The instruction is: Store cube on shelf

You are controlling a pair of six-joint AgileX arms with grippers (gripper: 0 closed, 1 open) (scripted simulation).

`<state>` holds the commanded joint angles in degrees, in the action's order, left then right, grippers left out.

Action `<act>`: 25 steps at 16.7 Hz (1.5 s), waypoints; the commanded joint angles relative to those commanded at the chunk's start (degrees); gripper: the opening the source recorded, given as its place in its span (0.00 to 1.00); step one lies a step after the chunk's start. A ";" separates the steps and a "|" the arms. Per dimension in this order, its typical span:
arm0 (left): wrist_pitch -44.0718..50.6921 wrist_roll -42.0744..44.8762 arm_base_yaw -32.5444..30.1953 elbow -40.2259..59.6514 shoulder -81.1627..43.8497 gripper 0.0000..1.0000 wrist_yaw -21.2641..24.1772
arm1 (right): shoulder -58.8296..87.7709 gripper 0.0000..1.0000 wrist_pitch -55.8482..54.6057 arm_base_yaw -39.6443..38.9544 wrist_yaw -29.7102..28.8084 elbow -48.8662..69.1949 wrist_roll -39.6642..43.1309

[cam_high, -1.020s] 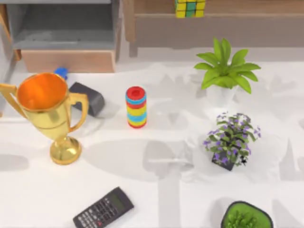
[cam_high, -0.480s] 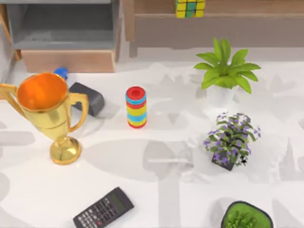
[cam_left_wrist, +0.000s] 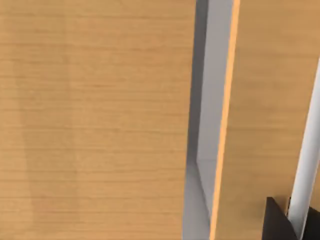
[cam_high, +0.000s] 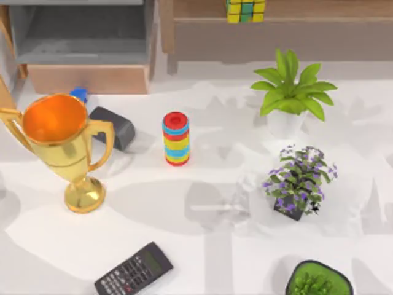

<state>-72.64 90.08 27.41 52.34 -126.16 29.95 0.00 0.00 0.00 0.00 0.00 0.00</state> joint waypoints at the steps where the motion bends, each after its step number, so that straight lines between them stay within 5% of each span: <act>1: 1.04 -0.02 -0.61 1.73 -0.80 0.00 -0.69 | 0.00 1.00 0.00 0.00 0.00 0.00 0.00; 20: 10.98 -0.09 -5.10 19.41 -9.10 0.00 -5.25 | 0.00 1.00 0.00 0.00 0.00 0.00 0.00; 25: 10.98 -0.09 -5.10 19.41 -9.10 0.38 -5.25 | 0.00 1.00 0.00 0.00 0.00 0.00 0.00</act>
<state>-61.66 89.99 22.32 71.74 -135.26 24.71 0.00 0.00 0.00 0.00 0.00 0.00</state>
